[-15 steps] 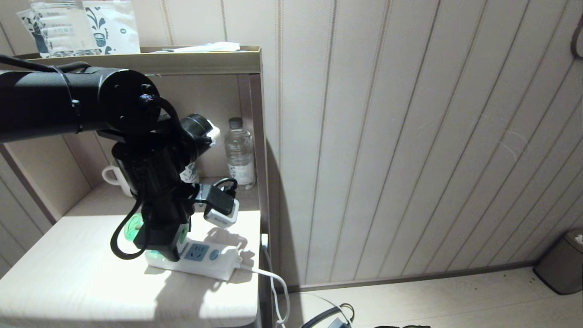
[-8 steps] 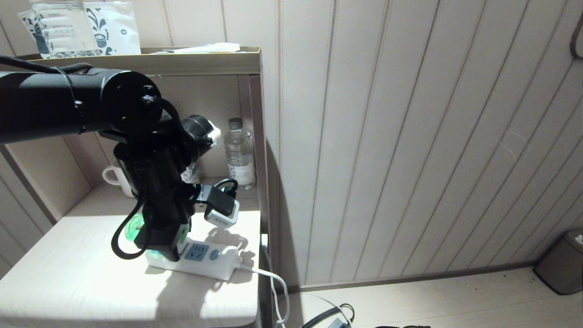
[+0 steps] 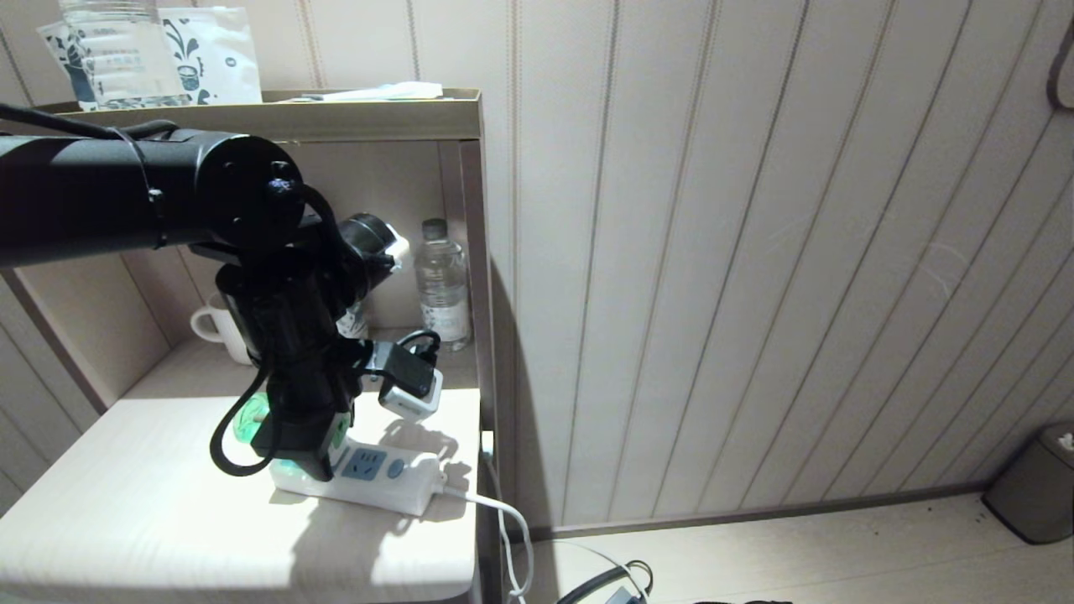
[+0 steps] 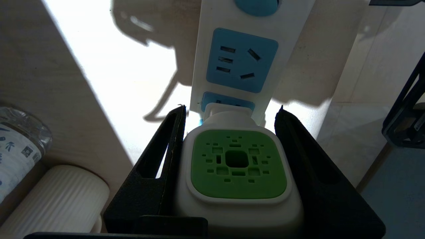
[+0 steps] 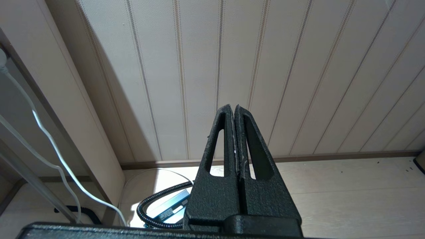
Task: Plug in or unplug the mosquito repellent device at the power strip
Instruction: Insert the plug into the socket
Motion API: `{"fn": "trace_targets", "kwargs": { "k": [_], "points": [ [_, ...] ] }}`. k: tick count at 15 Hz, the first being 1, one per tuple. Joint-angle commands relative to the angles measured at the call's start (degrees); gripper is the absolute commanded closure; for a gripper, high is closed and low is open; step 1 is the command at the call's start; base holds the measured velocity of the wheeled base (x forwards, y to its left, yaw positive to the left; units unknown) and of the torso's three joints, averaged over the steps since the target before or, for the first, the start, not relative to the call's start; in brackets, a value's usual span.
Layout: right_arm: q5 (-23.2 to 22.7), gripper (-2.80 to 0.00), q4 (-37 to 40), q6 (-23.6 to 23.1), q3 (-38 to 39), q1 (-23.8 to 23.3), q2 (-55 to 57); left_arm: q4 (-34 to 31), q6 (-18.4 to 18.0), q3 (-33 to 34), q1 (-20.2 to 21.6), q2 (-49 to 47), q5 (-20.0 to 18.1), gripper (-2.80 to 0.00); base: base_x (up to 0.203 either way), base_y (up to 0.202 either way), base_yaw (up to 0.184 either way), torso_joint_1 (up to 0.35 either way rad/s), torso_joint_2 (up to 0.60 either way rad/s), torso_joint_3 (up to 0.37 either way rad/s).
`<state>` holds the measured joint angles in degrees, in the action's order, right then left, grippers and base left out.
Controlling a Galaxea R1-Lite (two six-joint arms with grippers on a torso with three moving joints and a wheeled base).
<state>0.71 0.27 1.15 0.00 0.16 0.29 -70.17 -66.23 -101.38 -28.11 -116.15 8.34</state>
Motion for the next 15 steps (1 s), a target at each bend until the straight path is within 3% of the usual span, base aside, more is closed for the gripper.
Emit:
{"fn": "trace_targets", "kwargs": {
  "k": [1,15],
  "points": [
    [0.0,0.0,0.0,0.02,0.0,0.02,-0.03,-0.29,-0.27,-0.23,-0.01,1.81,0.01,0.0,0.0,0.0,0.0,0.0,0.0,0.0],
    [0.0,0.0,0.07,0.0,0.0,0.02,-0.03,-0.44,-0.04,1.59,-0.1,7.87,0.53,0.0,0.0,0.0,0.0,0.0,0.0,0.0]
  ]
}}
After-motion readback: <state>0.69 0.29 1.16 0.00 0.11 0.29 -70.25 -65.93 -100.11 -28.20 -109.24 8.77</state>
